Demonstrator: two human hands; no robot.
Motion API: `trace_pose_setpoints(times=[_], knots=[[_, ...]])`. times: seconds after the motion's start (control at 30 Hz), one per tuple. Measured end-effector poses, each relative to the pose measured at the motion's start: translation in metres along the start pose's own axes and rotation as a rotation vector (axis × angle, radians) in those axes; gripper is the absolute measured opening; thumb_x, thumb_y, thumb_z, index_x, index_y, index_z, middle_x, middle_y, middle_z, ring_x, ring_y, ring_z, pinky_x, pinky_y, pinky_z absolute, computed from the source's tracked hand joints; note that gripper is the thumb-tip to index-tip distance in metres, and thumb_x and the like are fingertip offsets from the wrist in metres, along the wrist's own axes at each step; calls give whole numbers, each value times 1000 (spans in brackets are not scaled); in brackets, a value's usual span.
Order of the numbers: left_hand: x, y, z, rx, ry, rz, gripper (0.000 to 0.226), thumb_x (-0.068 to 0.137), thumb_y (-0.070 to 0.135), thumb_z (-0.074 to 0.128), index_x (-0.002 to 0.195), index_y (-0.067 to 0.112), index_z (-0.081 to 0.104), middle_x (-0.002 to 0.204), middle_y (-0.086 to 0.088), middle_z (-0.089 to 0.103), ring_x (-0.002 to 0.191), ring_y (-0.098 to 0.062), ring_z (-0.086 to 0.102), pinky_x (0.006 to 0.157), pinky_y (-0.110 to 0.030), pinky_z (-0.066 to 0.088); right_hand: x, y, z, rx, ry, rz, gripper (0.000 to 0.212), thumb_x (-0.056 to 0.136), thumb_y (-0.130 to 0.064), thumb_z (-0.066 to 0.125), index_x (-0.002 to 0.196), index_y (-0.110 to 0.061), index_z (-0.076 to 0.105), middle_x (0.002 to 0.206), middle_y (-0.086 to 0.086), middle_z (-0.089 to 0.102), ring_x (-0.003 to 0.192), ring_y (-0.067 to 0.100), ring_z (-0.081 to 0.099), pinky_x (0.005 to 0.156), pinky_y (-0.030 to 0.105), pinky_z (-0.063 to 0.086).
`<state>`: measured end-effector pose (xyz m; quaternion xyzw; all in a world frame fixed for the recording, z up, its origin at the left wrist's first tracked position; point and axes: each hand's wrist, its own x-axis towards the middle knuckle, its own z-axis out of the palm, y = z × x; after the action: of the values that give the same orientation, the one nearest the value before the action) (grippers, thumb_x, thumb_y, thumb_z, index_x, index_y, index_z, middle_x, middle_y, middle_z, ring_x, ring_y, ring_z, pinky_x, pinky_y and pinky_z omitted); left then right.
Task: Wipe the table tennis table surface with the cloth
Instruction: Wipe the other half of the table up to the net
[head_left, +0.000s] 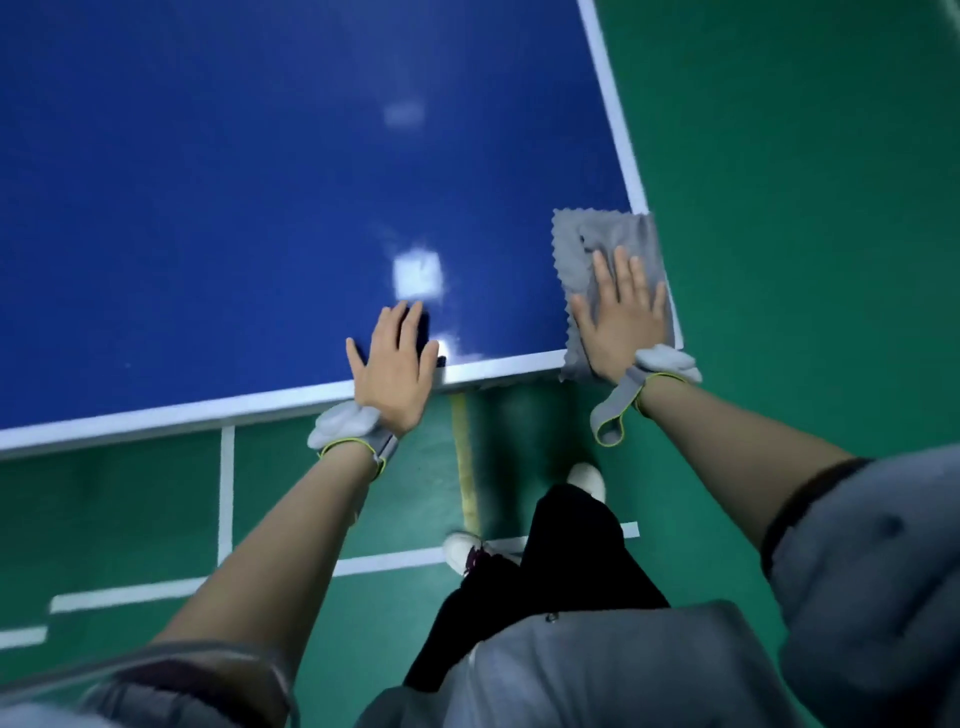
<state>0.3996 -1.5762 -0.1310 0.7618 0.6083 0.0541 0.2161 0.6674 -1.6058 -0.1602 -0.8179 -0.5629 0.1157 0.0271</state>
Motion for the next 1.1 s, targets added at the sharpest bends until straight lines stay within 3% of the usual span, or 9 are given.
trace_pose_setpoints(times=[0.17,0.3,0.67,0.9,1.03,1.1], knots=[[28,19,-11,23,-24,74,50,99,36,28,147,23,19,154,2,18,143,-13,10,112,-54,2,32,14,-11,-58,-61,-163,62,97,-57,14,151,-29,-1,159,-2,-3,146,17,-4,115,43,-5],[40,14,-20,36,-53,72,51,99,37,27,147,24,17,155,3,17,143,-12,7,112,-53,-1,64,16,-18,-55,-36,-138,62,97,-57,16,151,-30,3,159,-4,-1,146,16,-2,115,44,-2],[82,-7,-22,-80,4,-159,50,99,36,29,146,25,21,155,2,17,143,-14,10,113,-54,1,92,14,-24,-55,-59,-107,67,94,-60,6,151,-26,0,159,-1,-4,146,17,-4,116,41,-3],[88,-18,-23,32,-14,45,51,98,34,30,147,22,18,156,2,13,144,-14,3,111,-56,-5,33,17,-15,31,2,115,66,94,-57,8,151,-25,5,159,1,0,145,19,-1,115,44,0],[95,-57,-42,95,-64,166,51,98,33,30,147,22,19,156,2,15,144,-13,4,111,-57,-3,19,-31,-2,9,65,320,64,96,-52,12,151,-21,5,159,6,4,146,24,3,115,47,3],[96,-72,-50,77,-75,166,50,99,34,30,147,22,20,155,2,16,144,-13,5,111,-56,-3,19,-58,2,15,76,329,61,99,-49,15,151,-21,5,159,5,5,146,24,4,115,46,2]])
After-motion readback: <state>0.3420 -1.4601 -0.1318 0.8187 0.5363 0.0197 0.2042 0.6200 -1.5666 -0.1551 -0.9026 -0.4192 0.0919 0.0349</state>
